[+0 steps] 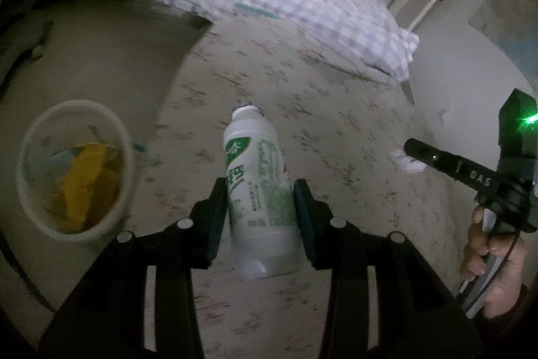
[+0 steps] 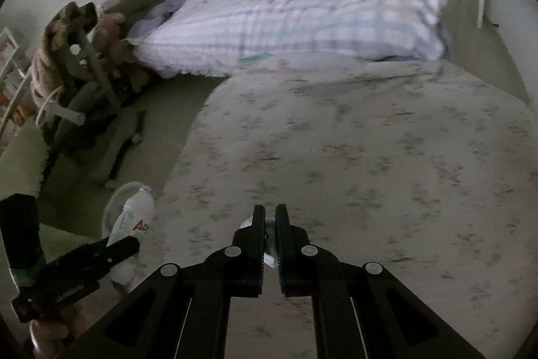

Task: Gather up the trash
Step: 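Carry both tools over the wastebasket and open them to drop bottle and tissue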

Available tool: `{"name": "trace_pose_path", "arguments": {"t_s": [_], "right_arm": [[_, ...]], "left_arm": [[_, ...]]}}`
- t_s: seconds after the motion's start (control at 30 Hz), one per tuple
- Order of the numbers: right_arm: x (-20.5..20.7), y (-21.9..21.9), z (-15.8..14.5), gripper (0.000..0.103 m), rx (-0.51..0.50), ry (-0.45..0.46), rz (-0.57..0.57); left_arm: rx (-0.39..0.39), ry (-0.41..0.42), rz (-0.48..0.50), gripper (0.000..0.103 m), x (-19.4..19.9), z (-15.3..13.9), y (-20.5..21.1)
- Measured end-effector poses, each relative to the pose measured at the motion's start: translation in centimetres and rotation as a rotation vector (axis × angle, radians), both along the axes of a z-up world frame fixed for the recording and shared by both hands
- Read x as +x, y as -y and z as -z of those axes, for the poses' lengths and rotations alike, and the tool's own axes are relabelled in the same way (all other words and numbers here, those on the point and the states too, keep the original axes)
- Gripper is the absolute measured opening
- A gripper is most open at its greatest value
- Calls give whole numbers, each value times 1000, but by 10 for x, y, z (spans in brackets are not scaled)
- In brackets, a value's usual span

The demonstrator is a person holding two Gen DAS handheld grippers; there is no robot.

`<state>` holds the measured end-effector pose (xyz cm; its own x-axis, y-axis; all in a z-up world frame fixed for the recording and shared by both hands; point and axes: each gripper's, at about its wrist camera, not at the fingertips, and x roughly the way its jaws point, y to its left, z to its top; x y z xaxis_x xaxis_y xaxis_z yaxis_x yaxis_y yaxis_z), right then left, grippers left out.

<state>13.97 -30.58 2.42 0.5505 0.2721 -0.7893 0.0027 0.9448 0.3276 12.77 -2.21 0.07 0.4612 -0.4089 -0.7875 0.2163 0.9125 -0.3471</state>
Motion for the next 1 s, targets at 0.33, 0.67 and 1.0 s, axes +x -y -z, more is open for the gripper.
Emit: {"name": "trace_pose_path", "arguments": {"t_s": [0.33, 0.67, 1.0], "right_arm": [[20, -86, 10, 6, -10, 4, -137], [38, -149, 30, 7, 38, -22, -211], [51, -183, 48, 7, 61, -50, -245]], "left_arm": [[-1, -6, -156, 41, 3, 6, -93], [29, -41, -255, 41, 13, 34, -151], [77, -89, -362, 85, 26, 51, -171]]}}
